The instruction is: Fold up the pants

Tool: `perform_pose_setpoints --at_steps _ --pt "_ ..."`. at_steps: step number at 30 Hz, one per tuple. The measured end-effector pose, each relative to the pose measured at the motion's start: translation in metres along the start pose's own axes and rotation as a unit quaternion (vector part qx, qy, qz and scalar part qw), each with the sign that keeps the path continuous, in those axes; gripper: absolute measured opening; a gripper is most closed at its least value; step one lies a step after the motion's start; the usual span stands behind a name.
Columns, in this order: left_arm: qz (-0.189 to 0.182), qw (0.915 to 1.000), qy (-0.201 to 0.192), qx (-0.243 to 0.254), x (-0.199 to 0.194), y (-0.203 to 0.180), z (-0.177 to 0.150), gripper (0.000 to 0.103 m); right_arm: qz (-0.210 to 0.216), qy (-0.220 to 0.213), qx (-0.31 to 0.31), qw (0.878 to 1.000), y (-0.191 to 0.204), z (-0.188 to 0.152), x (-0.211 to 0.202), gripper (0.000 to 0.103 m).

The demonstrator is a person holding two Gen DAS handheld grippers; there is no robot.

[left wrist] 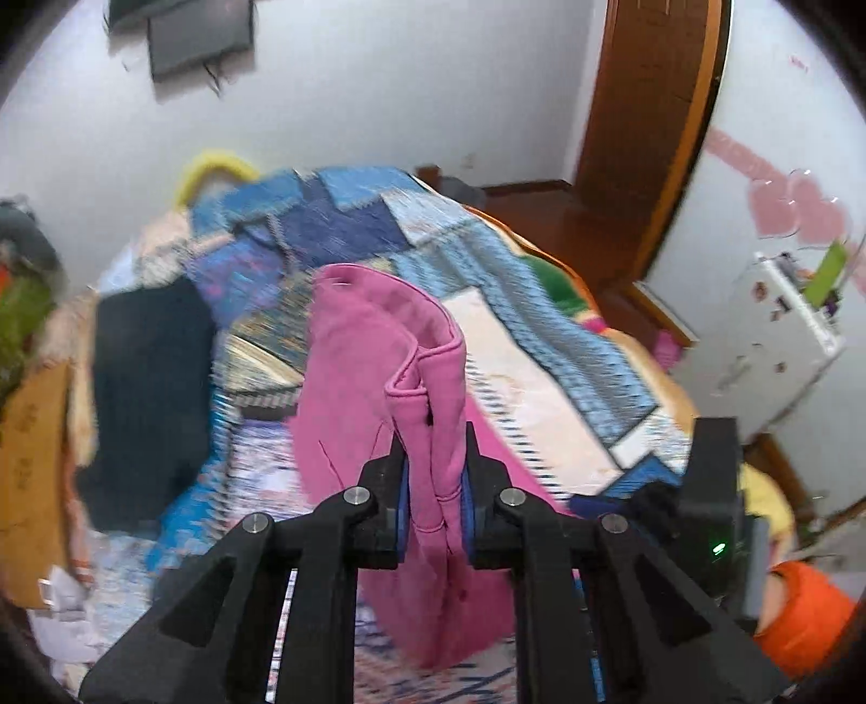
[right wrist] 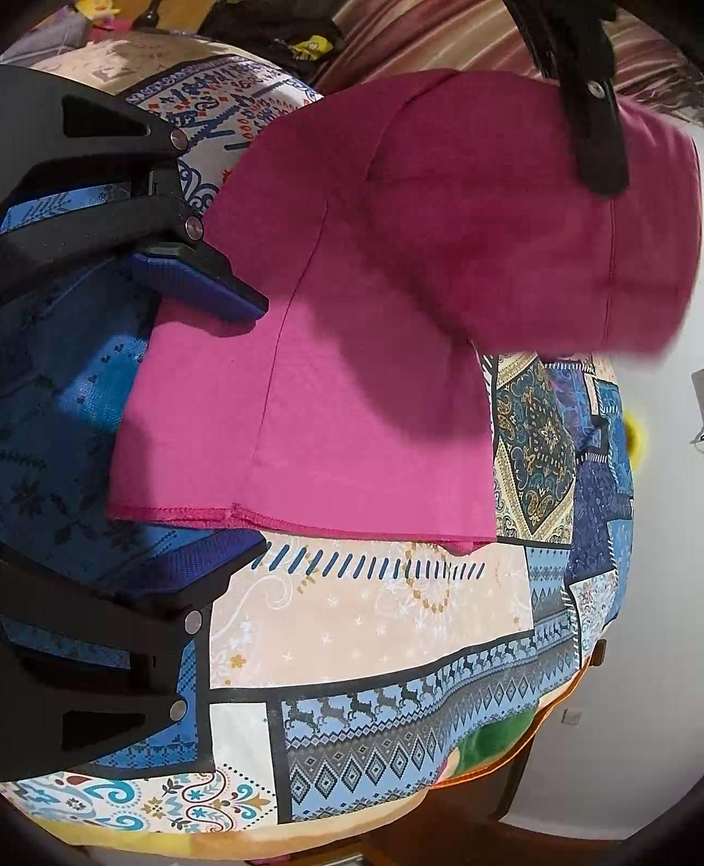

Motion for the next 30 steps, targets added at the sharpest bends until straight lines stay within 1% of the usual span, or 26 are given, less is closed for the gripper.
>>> perform_pose_setpoints --at_steps 3,5,10,11,12,13,14,15,19,21,24,25,30 --pt "-0.027 0.9989 0.035 -0.016 0.018 -0.009 -0.004 0.015 0.002 -0.001 0.004 1.000 0.000 0.000 0.000 0.076" --pt "-0.032 0.9979 0.053 -0.021 0.029 -0.013 -0.010 0.015 0.002 -0.001 0.006 1.000 -0.001 -0.001 0.000 0.076" --pt "-0.039 0.9950 0.091 -0.014 0.048 -0.023 -0.030 0.016 0.002 -0.001 0.009 1.000 -0.002 -0.002 -0.001 0.076" --pt "-0.041 0.9943 0.097 -0.016 0.049 -0.024 -0.033 0.019 0.002 -0.002 0.009 1.000 -0.003 -0.002 -0.001 0.076" --pt "-0.043 0.9933 0.106 -0.017 0.050 -0.024 -0.037 0.025 0.002 -0.002 0.010 1.000 -0.003 -0.003 -0.002 0.076" --pt "-0.048 0.9925 0.111 -0.017 0.049 -0.023 -0.040 0.028 0.002 -0.002 0.011 1.000 -0.003 -0.003 -0.002 0.076" --pt "-0.053 0.9919 0.114 -0.015 0.047 -0.024 -0.043 0.033 0.001 -0.002 0.011 1.000 -0.004 -0.004 -0.003 0.076" --pt "-0.054 0.9920 0.114 -0.011 0.045 -0.023 -0.043 0.038 0.000 -0.002 0.010 1.000 -0.004 -0.004 -0.004 0.076" --pt "-0.046 0.9939 0.099 0.014 0.031 -0.018 -0.045 0.046 -0.007 -0.004 0.005 1.000 -0.004 -0.005 -0.008 0.076" --pt "-0.041 0.9952 0.084 0.028 0.023 -0.012 -0.041 0.055 -0.006 -0.004 0.005 1.000 -0.004 -0.007 -0.010 0.076" --pt "-0.010 0.9976 0.056 0.041 0.017 0.005 -0.030 0.067 -0.004 -0.005 0.014 1.000 -0.008 -0.008 -0.010 0.076" --pt "0.000 0.9979 0.050 0.042 0.018 0.011 -0.026 0.068 -0.006 -0.005 0.016 1.000 -0.009 -0.009 -0.011 0.076" --pt "0.040 0.9978 0.044 0.028 0.038 0.049 0.004 0.078 -0.020 -0.008 0.016 1.000 -0.014 -0.009 -0.016 0.076"
Point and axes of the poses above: each gripper's, at about its wrist camera, not at the fingertips, and x roughly the way its jaws point, y to its left, z to its top, the point moved 10 cm from there along x, roughly the way its jaws point, and after that the axes turned 12 degrees about -x, right-handed, at the moved point
